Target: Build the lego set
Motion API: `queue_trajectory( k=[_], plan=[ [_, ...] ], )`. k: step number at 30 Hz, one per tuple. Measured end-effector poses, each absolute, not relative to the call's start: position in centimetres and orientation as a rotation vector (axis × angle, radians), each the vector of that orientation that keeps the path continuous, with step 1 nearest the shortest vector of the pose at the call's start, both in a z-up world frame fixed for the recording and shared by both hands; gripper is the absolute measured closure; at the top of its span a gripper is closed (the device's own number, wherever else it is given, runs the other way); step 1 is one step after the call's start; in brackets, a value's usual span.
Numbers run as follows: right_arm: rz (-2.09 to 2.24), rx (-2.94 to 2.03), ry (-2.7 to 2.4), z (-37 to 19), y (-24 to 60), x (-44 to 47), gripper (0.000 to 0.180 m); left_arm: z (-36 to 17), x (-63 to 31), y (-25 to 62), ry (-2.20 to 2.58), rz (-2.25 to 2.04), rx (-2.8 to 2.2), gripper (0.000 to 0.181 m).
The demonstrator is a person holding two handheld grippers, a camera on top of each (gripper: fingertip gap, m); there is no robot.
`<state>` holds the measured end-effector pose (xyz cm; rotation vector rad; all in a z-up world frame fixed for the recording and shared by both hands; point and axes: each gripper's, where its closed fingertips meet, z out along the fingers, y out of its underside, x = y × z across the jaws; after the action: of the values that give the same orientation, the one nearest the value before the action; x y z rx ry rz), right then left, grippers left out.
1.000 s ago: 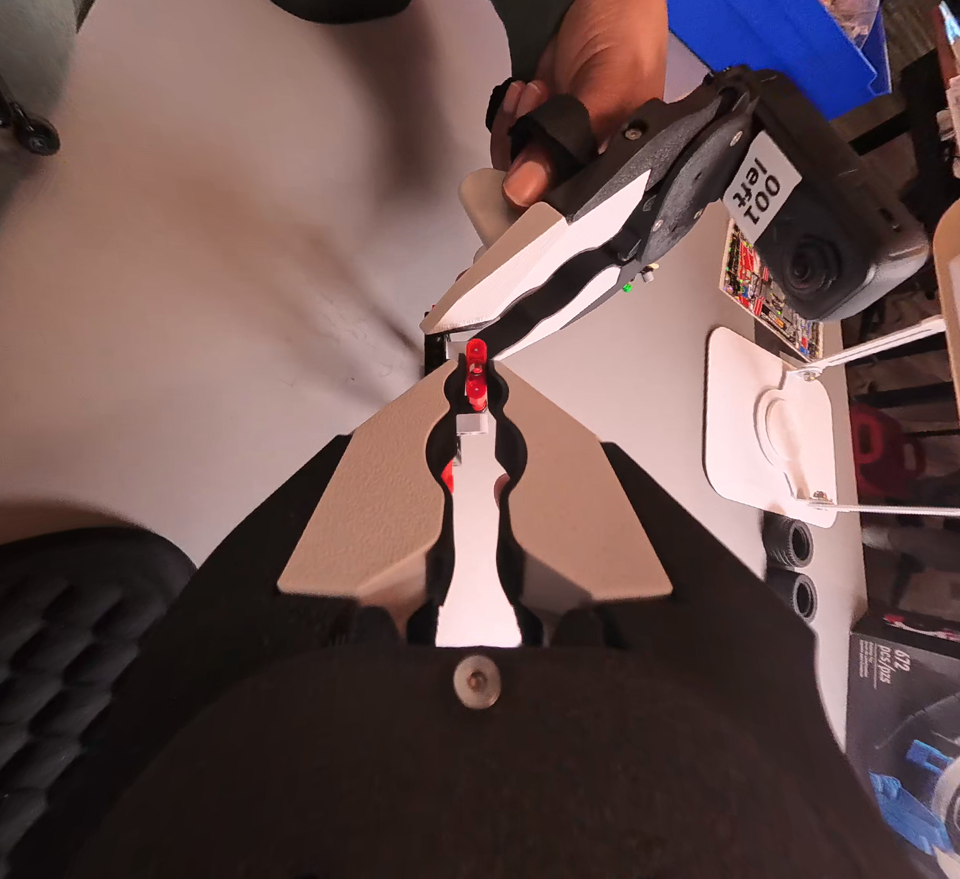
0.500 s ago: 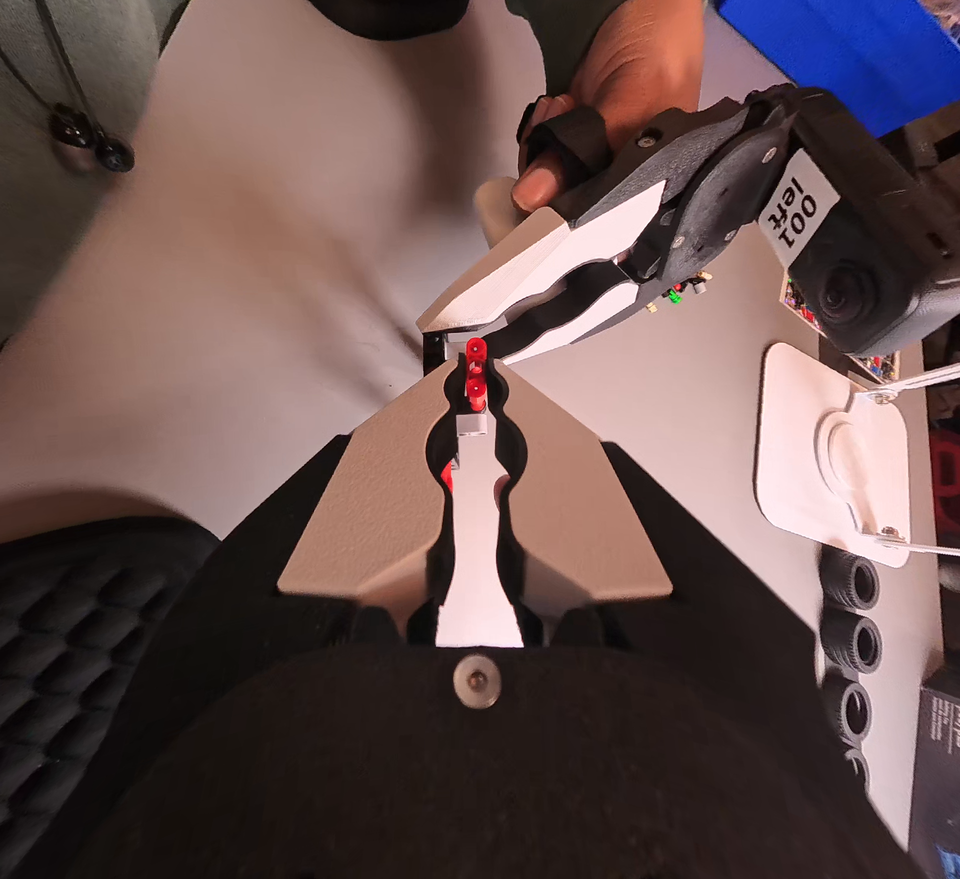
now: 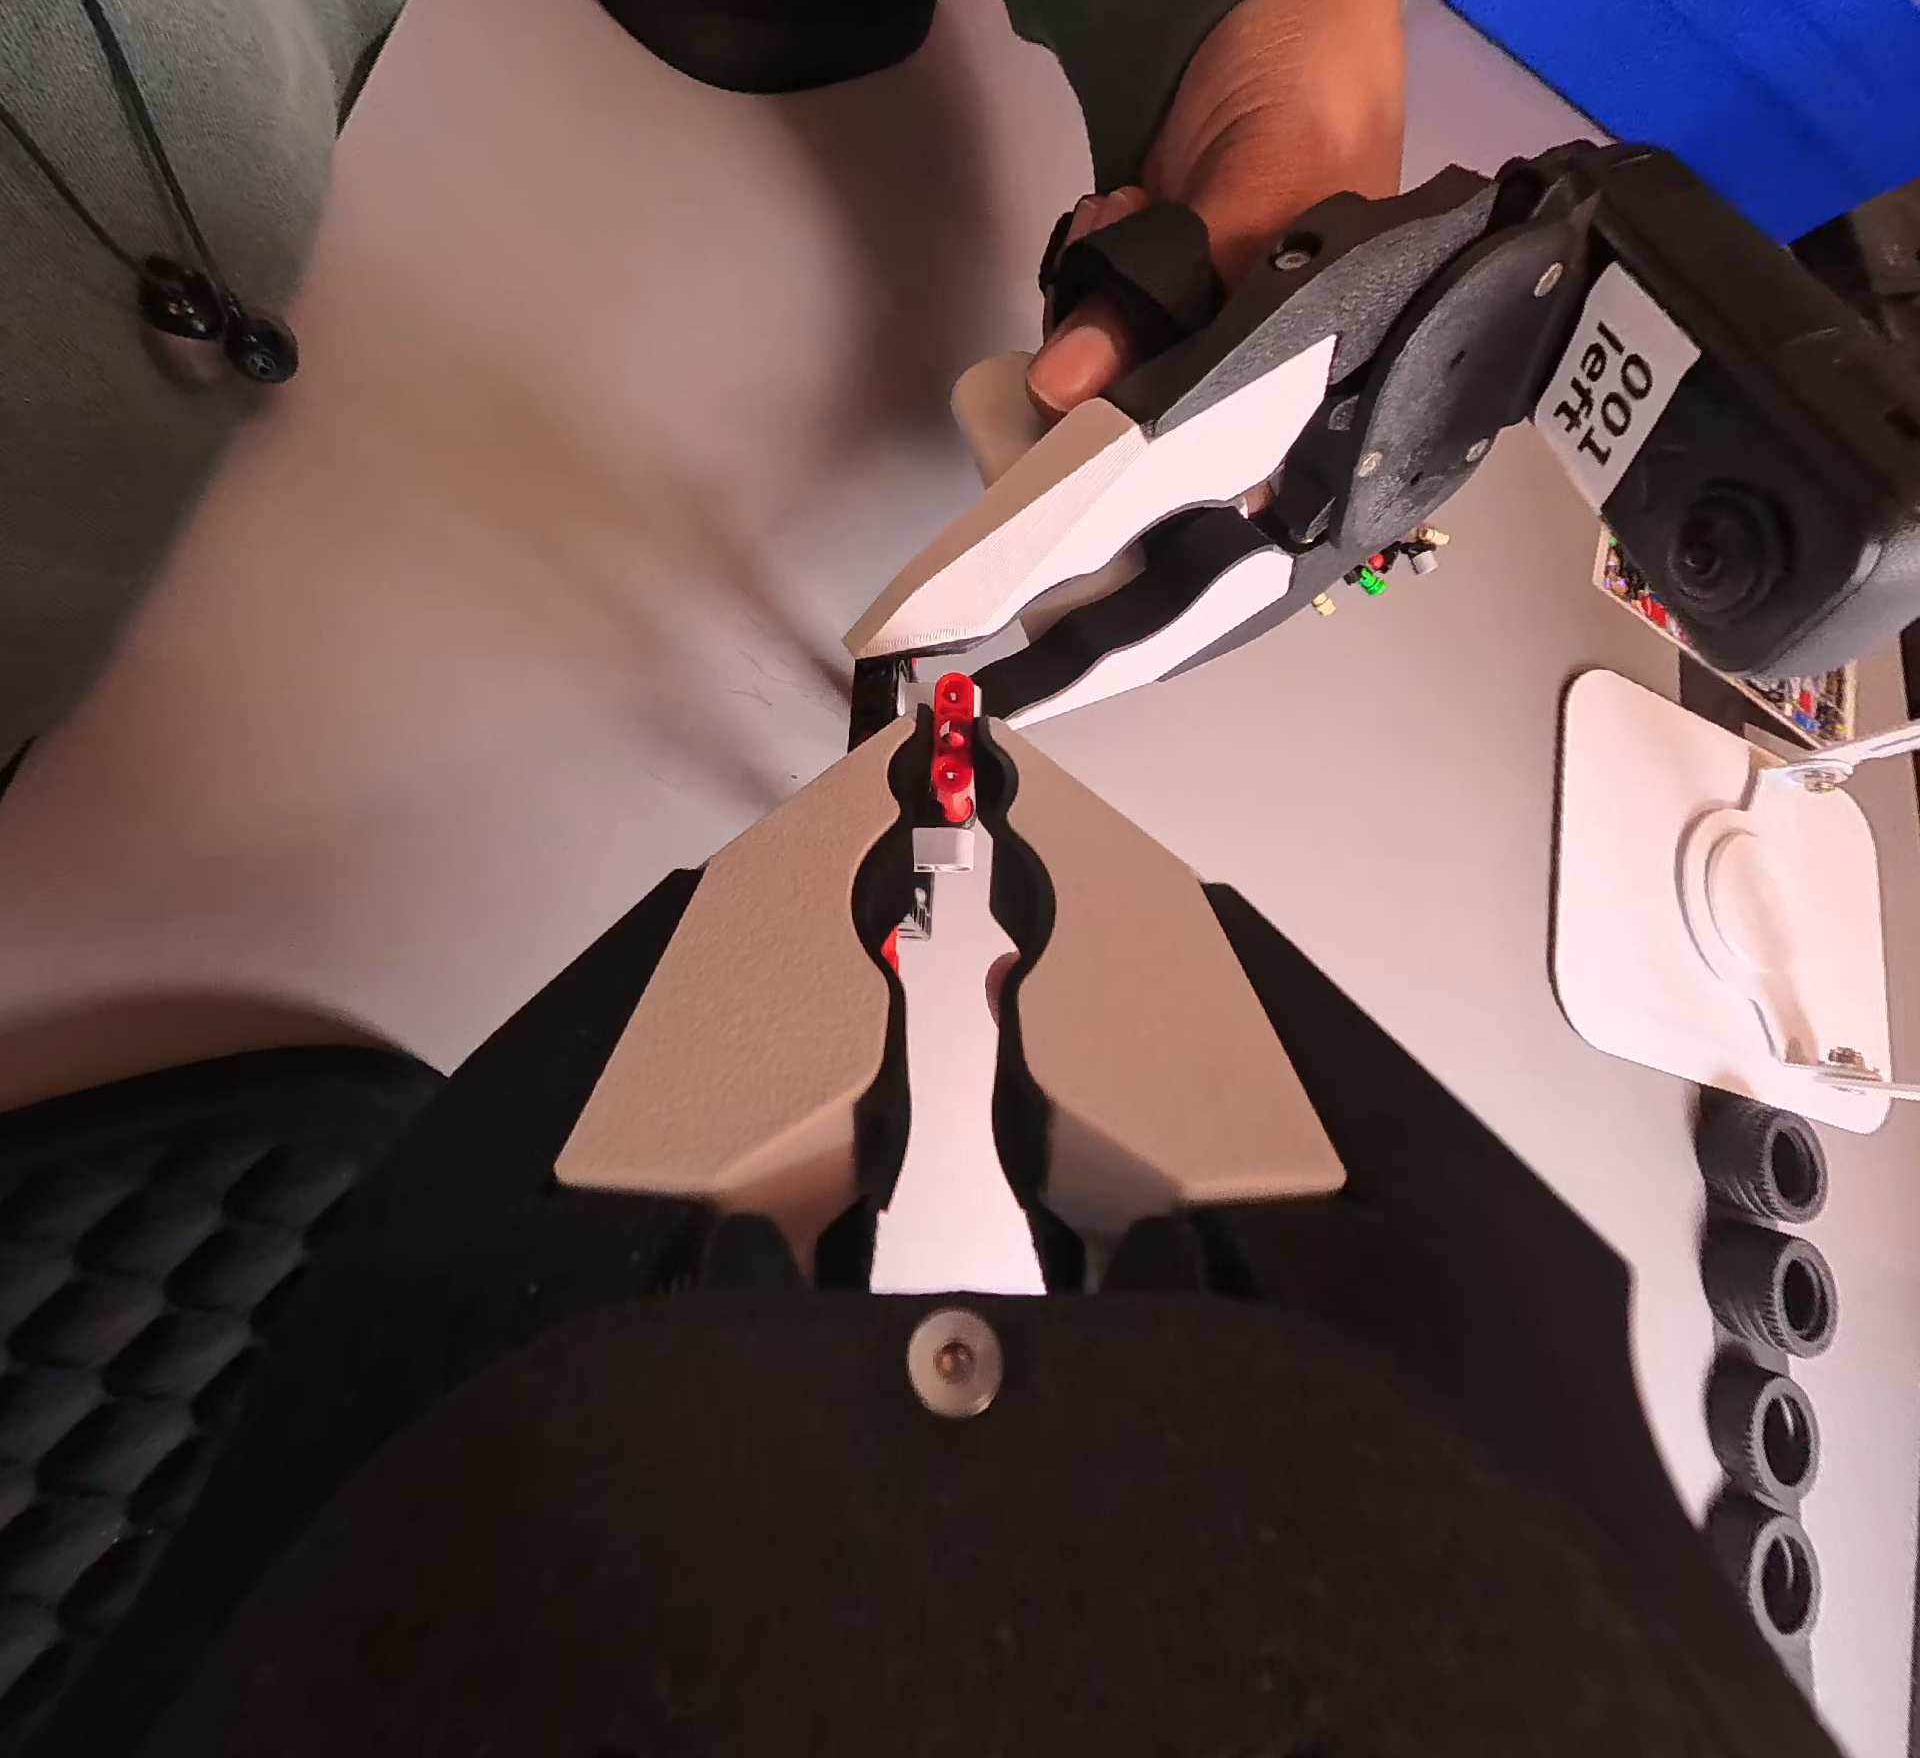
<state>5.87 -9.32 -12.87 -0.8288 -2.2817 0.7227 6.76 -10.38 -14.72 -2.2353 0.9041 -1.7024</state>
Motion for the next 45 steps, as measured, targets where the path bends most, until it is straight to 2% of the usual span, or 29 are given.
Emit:
queue_trajectory(
  k=[21, 25, 26, 30, 35, 38, 40, 45],
  plan=[
    [0.732, -0.793, -2.2, -13.2, -9.1, 6.3, 0.174, -14.8, 7.2, -10.2, 0.923, -1.636, -2.224, 0.151],
    [0.685, -0.762, -2.221, -14.2, -9.6, 6.5, 0.174, -15.4, 7.1, -10.0, 0.934, -1.558, -2.249, 0.159],
    [0.694, -0.756, -2.204, -14.2, -9.8, 6.5, 0.174, -15.7, 7.0, -9.9, 0.936, -1.528, -2.261, 0.174],
    [0.68, -0.776, -2.135, -14.4, -9.6, 6.4, 0.174, -16.1, 6.8, -9.4, 0.923, -1.461, -2.25, 0.173],
    [0.688, -0.804, -2.06, -14.6, -9.2, 6.3, 0.175, -16.0, 6.7, -9.5, 0.967, -1.428, -2.197, 0.157],
    [0.778, -0.889, -1.997, -13.8, -8.5, 6.3, 0.175, -15.2, 6.5, -9.6, 1.038, -1.355, -2.082, 0.132],
    [0.858, -0.951, -1.974, -13.3, -8.3, 6.2, 0.175, -15.3, 6.3, -9.5, 1.129, -1.182, -2.009, 0.123],
    [0.845, -1.004, -2.013, -14.3, -7.6, 6.4, 0.175, -18.4, 6.2, -9.1, 1.285, -0.761, -1.967, 0.119]
  ],
)
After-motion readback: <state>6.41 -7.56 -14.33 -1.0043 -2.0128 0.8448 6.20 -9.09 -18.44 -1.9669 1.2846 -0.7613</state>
